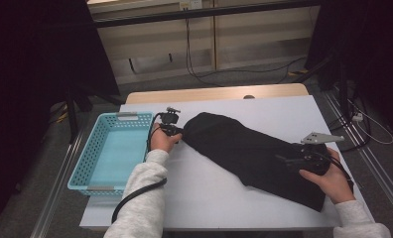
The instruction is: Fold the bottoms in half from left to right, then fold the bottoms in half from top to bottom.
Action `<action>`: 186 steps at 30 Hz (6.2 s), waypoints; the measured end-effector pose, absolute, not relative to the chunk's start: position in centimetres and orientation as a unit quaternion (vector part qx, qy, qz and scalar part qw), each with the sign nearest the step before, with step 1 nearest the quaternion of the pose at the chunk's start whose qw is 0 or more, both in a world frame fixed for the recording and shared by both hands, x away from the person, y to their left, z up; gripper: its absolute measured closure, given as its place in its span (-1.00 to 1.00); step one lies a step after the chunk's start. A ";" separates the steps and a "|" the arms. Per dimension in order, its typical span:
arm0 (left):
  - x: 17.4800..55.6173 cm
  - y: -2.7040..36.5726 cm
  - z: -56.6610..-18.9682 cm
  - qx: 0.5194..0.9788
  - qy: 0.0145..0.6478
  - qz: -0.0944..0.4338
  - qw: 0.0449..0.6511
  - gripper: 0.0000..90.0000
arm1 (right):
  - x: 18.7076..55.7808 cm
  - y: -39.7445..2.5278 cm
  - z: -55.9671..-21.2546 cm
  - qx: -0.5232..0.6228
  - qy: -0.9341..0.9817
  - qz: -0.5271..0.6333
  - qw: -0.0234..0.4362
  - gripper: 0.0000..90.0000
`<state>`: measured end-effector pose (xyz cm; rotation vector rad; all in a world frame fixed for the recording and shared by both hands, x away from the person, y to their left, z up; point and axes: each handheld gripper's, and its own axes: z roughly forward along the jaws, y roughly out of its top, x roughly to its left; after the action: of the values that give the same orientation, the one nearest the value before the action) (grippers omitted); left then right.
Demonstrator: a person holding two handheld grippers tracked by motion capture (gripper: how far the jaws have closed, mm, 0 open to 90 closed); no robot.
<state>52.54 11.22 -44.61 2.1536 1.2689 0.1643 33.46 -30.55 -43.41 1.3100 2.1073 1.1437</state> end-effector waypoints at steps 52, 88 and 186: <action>52.5 15.1 -37.5 0.790 0.525 0.078 0.305 0.87 | 33.7 -29.9 -43.2 0.460 0.758 0.415 0.202 -0.72; 53.0 15.5 -34.8 0.786 0.527 0.103 0.305 0.87 | 33.8 -29.7 -42.9 0.455 0.757 0.422 0.206 -0.72; 41.9 11.6 -44.0 0.829 0.381 0.138 0.384 -0.68 | 37.1 -16.7 -45.9 0.355 0.847 0.368 0.146 0.43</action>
<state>41.95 11.56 -44.03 2.1139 0.9717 0.3512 37.15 -16.74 -45.88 1.0210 2.4395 1.0604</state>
